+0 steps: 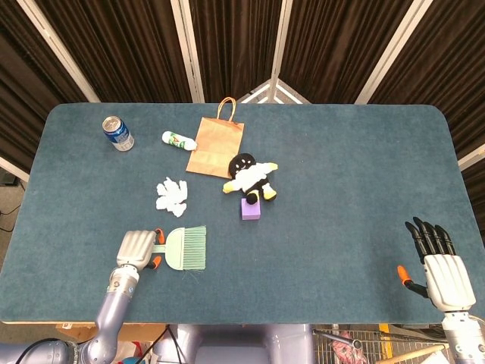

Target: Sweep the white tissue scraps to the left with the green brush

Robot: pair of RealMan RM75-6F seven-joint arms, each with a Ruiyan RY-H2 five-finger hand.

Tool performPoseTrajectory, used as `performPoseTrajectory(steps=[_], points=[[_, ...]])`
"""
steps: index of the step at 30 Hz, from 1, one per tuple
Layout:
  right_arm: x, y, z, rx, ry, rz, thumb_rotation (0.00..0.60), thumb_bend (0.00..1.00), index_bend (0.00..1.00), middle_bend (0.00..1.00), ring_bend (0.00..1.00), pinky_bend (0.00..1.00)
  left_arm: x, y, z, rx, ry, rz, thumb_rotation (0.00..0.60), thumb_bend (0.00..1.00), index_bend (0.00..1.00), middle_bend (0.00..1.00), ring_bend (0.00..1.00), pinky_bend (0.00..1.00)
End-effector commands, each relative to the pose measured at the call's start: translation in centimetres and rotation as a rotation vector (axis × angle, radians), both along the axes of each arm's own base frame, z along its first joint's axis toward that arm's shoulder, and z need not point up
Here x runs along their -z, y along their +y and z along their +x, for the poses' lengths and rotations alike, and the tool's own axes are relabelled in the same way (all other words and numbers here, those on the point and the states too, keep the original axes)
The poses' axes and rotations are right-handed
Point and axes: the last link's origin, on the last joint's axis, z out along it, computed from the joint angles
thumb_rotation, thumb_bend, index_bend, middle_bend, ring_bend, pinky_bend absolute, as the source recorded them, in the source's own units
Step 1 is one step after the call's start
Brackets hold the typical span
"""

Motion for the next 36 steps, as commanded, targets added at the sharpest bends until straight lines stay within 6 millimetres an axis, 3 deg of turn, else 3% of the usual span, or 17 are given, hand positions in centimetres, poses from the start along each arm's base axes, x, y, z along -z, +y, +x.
performPoseTrajectory(steps=[1,4,9,11,17,27,30,32,36], points=[[0.0,0.0,0.0,0.002,-0.005,0.0,0.6,0.36,0.0,0.0,0.0,0.04,0.2,0.2,0.0,-0.004,0.007,0.001,0.6,0.42,0.42,1.0,1.0,1.0],[0.0,0.0,0.0,0.005,-0.011,0.003,0.6,0.36,0.0,0.0,0.0,0.04,0.5,0.3,-0.3,-0.022,0.01,0.001,0.6,0.43,0.44,1.0,1.0,1.0],[-0.1,0.0,0.0,0.005,-0.014,0.002,0.6,0.36,0.0,0.0,0.0,0.04,0.7,0.3,-0.8,-0.064,0.006,-0.004,0.6,0.73,0.67,1.0,1.0,1.0],[-0.1,0.0,0.0,0.007,-0.015,0.001,0.6,0.36,0.0,0.0,0.0,0.04,0.6,0.3,-0.8,-0.059,0.0,0.01,0.6,0.77,0.73,1.0,1.0,1.0],[0.0,0.0,0.1,0.008,-0.013,0.003,0.6,0.36,0.0,0.0,0.0,0.04,-1.5,1.4,0.4,0.051,-0.004,0.092,0.6,0.8,0.79,1.0,1.0,1.0],[0.0,-0.1,-0.1,0.018,-0.028,0.002,0.6,0.36,0.0,0.0,0.0,0.04,-5.1,5.8,5.6,0.209,0.054,0.191,0.6,0.81,0.8,1.0,1.0,1.0],[0.0,-0.2,-0.2,0.026,-0.035,0.006,0.6,0.36,0.0,0.0,0.0,0.04,-5.1,7.4,7.0,0.241,0.097,0.194,0.6,0.83,0.8,1.0,1.0,1.0],[0.1,-0.4,-0.3,0.038,-0.046,0.01,0.6,0.36,0.0,0.0,0.0,0.04,-3.9,8.8,8.1,0.27,0.145,0.166,0.6,0.83,0.8,1.0,1.0,1.0],[0.0,-0.6,-0.3,0.043,-0.058,0.006,0.6,0.36,0.0,0.0,0.0,0.04,-2.5,9.5,8.3,0.259,0.181,0.146,0.6,0.84,0.81,1.0,1.0,1.0]])
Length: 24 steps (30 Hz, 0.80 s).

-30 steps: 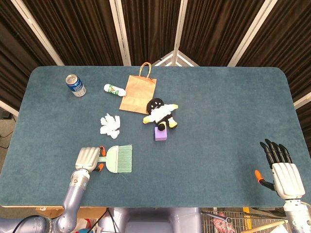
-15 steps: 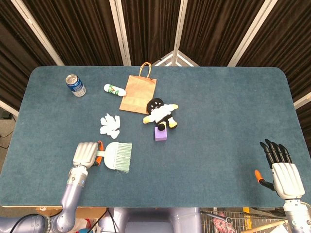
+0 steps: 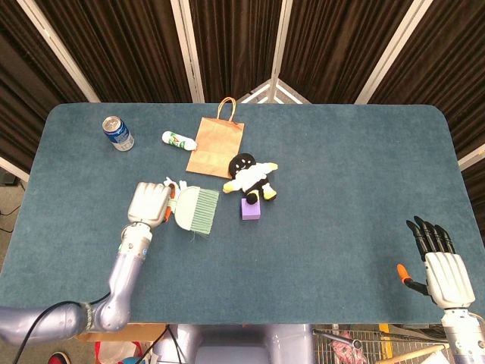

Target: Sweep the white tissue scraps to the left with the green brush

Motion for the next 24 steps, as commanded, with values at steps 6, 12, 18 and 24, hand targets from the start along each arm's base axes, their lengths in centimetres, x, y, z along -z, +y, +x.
performPoseTrajectory(steps=[6,12,18,24], points=[[-0.2,-0.1,0.0,0.008,-0.018,-0.005,0.6,0.36,0.0,0.0,0.0,0.04,3.1,2.2,0.3,-0.04,0.062,-0.039,0.6,0.84,0.81,1.0,1.0,1.0],[-0.1,-0.1,-0.2,0.016,-0.02,-0.001,0.6,0.36,0.0,0.0,0.0,0.04,2.5,4.3,-1.4,-0.081,0.106,0.004,0.6,0.84,0.81,1.0,1.0,1.0],[-0.3,0.1,-0.2,0.019,-0.017,-0.005,0.6,0.36,0.0,0.0,0.0,0.04,-1.0,4.9,-5.6,-0.13,0.155,0.064,0.6,0.84,0.81,1.0,1.0,1.0],[-0.5,0.3,-0.2,0.016,-0.014,-0.014,0.6,0.36,0.0,0.0,0.0,0.04,-6.5,4.6,-11.8,-0.223,0.235,0.151,0.6,0.84,0.81,1.0,1.0,1.0]])
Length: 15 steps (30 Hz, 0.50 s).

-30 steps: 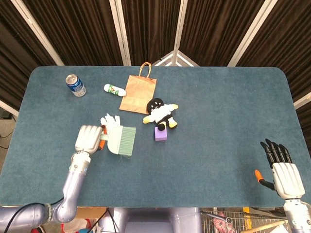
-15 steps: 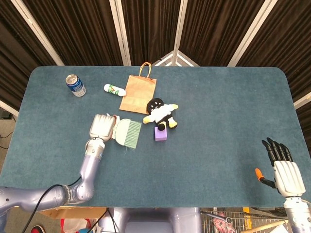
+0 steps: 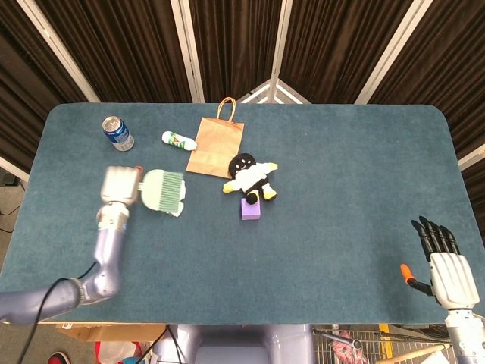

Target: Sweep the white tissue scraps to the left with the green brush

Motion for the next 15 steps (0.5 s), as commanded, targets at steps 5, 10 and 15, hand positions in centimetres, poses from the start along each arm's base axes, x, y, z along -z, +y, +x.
performPoseTrajectory(steps=[5,10,15], points=[[0.1,0.1,0.1,-0.004,0.005,0.003,0.6,0.36,0.0,0.0,0.0,0.04,-5.6,-0.5,-5.2,-0.068,0.005,0.113,0.6,0.84,0.81,1.0,1.0,1.0],[0.2,0.0,0.3,-0.012,0.009,0.004,0.6,0.36,0.0,0.0,0.0,0.04,-6.6,-0.1,-3.5,-0.024,-0.141,0.159,0.6,0.84,0.81,1.0,1.0,1.0],[0.4,-0.1,0.3,-0.015,0.012,0.005,0.6,0.36,0.0,0.0,0.0,0.04,-5.0,-0.3,0.1,0.063,-0.238,0.12,0.6,0.84,0.81,1.0,1.0,1.0]])
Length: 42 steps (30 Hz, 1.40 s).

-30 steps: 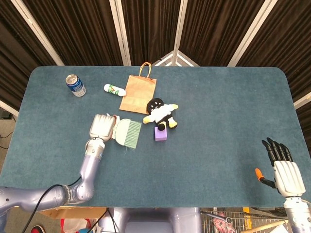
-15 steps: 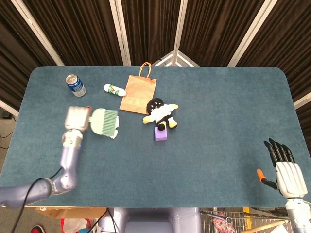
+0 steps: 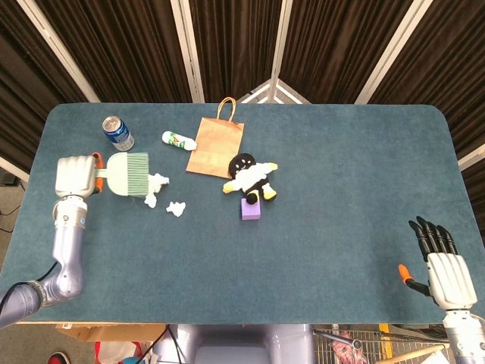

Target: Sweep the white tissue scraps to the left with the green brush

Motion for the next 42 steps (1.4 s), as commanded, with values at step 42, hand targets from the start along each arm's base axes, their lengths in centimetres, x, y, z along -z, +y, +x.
performPoseTrajectory(steps=[42], points=[[-0.1,0.2,0.1,-0.002,-0.003,0.002,0.6,0.36,0.0,0.0,0.0,0.04,-4.0,-0.1,-2.6,-0.026,0.041,0.107,0.6,0.84,0.81,1.0,1.0,1.0]])
